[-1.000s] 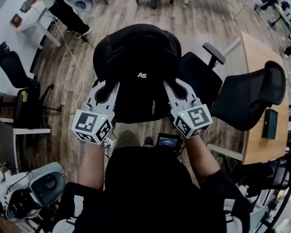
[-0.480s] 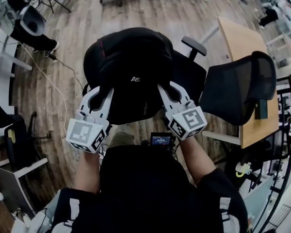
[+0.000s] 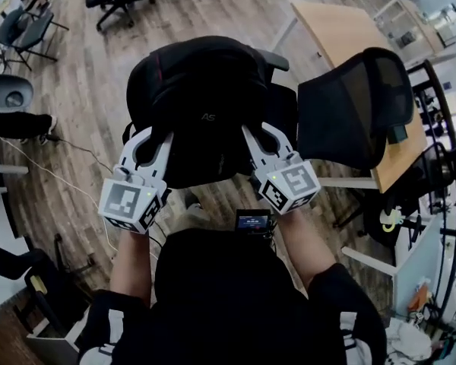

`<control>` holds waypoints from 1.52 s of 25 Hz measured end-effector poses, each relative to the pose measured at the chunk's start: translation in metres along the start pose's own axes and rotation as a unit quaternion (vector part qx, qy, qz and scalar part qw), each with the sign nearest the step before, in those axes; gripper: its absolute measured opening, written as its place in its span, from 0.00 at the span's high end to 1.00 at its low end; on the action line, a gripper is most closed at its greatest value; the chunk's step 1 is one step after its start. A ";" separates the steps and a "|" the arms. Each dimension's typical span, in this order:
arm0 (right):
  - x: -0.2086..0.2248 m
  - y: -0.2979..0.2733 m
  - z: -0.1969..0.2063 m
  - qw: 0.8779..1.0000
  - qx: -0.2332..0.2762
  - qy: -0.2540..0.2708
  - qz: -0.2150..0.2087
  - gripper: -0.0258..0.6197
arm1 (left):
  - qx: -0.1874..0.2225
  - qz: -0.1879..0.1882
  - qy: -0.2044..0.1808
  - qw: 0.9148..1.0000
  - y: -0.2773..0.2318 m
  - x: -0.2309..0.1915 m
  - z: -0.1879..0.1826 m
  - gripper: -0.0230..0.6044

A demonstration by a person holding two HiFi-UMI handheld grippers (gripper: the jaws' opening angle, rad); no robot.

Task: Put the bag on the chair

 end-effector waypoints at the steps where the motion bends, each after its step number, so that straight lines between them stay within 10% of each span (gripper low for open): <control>1: 0.006 0.000 -0.001 1.000 0.004 -0.002 0.017 0.91 | -0.001 0.017 -0.002 1.000 -0.012 -0.002 -0.001 0.92; 16: 0.126 0.038 -0.008 0.985 0.041 -0.014 0.170 0.91 | -0.021 0.167 0.005 0.986 -0.176 0.038 0.015 0.92; 38: 0.315 0.080 0.062 0.971 0.018 -0.099 0.216 0.92 | -0.128 0.176 -0.019 0.976 -0.348 0.121 0.122 0.92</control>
Point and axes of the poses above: the fingertips, and each gripper's own axes: y backward along the fingers, x to its right, z out of its underside, the point moved 5 cm from there along y, backward along the fingers, and after that the axes turned 8 degrees about x, right-handed, at the moved point
